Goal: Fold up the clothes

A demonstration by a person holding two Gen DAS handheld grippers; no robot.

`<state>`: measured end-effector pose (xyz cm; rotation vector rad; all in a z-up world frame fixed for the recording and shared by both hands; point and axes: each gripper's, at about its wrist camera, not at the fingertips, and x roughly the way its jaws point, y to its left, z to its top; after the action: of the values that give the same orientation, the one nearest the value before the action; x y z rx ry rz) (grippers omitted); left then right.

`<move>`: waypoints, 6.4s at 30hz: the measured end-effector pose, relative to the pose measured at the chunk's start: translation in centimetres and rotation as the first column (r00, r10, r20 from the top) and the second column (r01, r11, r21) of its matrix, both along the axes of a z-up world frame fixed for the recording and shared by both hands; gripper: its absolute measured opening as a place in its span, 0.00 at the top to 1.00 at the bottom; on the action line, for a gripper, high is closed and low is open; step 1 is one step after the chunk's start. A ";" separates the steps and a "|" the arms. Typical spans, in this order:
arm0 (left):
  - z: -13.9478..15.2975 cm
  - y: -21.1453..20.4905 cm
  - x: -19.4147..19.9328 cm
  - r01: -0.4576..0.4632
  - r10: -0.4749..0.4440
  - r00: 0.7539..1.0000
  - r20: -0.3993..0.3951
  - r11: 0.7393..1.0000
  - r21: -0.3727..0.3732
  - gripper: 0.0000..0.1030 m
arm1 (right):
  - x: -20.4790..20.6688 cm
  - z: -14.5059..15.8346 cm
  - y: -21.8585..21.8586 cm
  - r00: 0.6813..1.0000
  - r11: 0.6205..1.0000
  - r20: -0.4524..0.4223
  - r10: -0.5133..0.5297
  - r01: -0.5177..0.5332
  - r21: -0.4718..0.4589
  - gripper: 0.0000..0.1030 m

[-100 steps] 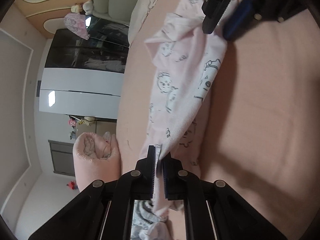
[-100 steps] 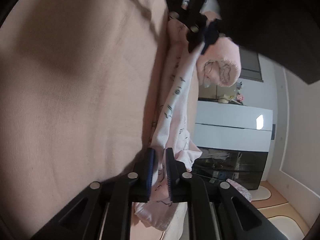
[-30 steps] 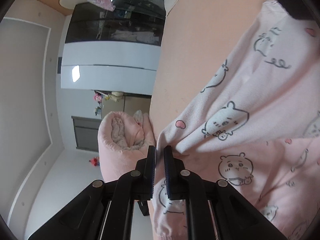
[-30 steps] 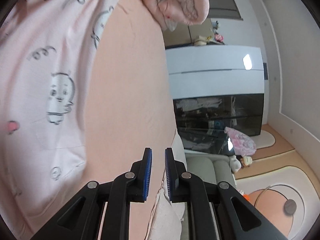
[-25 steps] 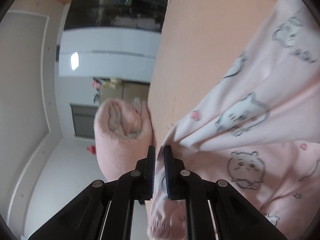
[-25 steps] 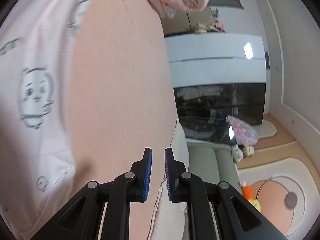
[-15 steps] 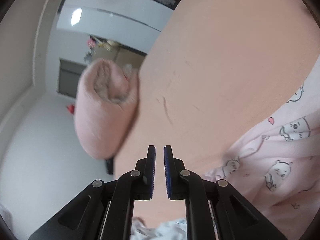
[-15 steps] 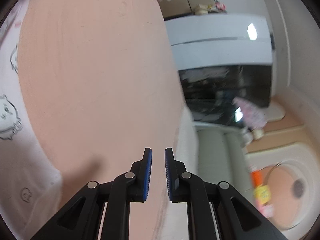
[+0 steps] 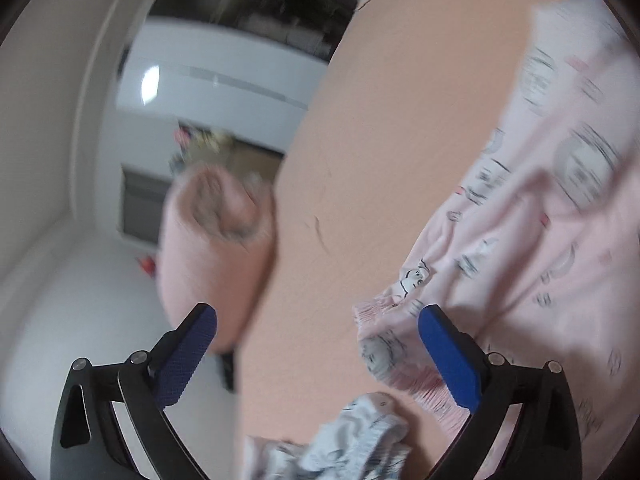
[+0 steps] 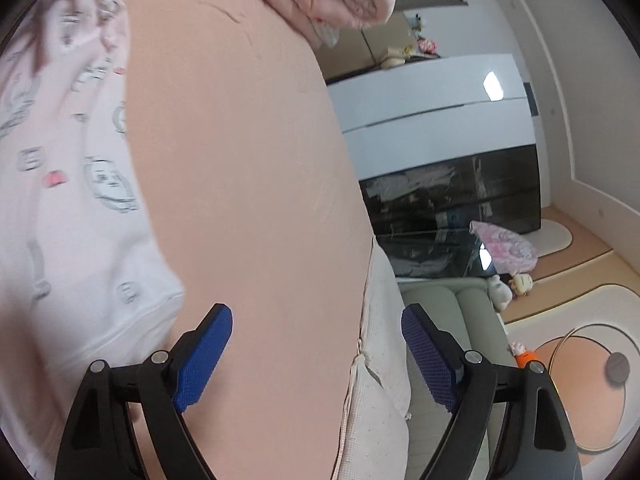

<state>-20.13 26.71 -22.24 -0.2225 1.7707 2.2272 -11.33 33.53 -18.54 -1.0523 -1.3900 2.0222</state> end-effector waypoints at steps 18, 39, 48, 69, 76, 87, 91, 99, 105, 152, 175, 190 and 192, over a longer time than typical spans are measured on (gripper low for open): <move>2.1 -3.3 6.0 0.053 -0.061 0.996 0.071 0.992 0.114 0.00 | 8.5 1.9 -6.8 0.991 0.993 -0.130 -0.012 -0.003 -0.115 0.15; -2.3 -6.5 11.7 0.140 -0.145 0.981 0.132 0.989 0.043 0.00 | 16.3 -5.1 -10.5 0.980 0.975 0.053 0.193 -0.198 0.104 0.15; -3.2 -6.9 10.0 0.106 -0.113 0.988 0.107 0.992 0.070 0.00 | 17.4 -7.8 -10.7 0.963 0.961 0.138 0.232 -0.249 0.124 0.15; -4.1 -1.9 6.0 0.231 -0.205 0.964 0.168 0.962 -0.149 0.00 | 12.3 -9.1 -10.4 0.905 0.933 0.316 0.286 -0.339 0.125 0.15; -4.5 -2.4 6.5 0.224 -0.217 0.974 0.067 0.967 -0.118 0.02 | 12.4 -10.6 -10.8 0.907 0.932 0.320 0.275 -0.333 0.143 0.16; -8.4 -3.6 10.4 0.292 -0.284 0.956 0.075 0.945 -0.149 1.00 | 14.3 -13.1 -11.7 0.892 0.928 0.357 0.278 -0.345 0.138 0.94; -7.6 -3.1 9.1 0.262 -0.238 0.954 0.183 0.957 -0.126 1.00 | 14.9 -12.3 -11.5 0.900 0.939 0.317 0.298 -0.336 0.070 0.94; -7.1 -3.3 8.1 0.256 -0.228 0.948 0.220 0.961 -0.107 1.00 | 14.5 -12.3 -11.5 0.911 0.940 0.290 0.294 -0.330 0.084 0.94; -6.4 -3.1 8.6 0.256 -0.216 0.949 0.230 0.953 -0.159 1.00 | 13.4 -11.9 -11.2 0.890 0.944 0.350 0.293 -0.326 0.040 0.94; -2.1 -9.3 16.9 0.073 -0.069 0.952 0.298 0.997 -0.002 0.97 | 22.7 -7.6 -15.3 0.912 0.929 0.230 0.340 -0.363 0.067 0.98; -4.7 -9.7 16.5 0.103 -0.071 0.983 0.168 0.976 -0.191 0.93 | 25.4 -9.4 -15.5 0.892 0.879 0.265 0.365 -0.424 0.217 0.25; -4.8 -10.2 12.7 0.282 -0.261 0.958 0.120 0.932 -0.226 0.00 | 21.7 -9.4 -13.8 0.897 0.895 0.292 0.332 -0.398 0.204 0.25; -4.6 -9.9 11.2 0.289 -0.256 0.951 0.174 0.934 -0.208 0.00 | 20.7 -9.4 -13.3 0.904 0.892 0.284 0.320 -0.389 0.231 0.25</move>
<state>-8.90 16.82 -26.87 -0.1677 1.8533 1.7686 9.41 20.18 -27.92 -0.9903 -2.0653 1.8958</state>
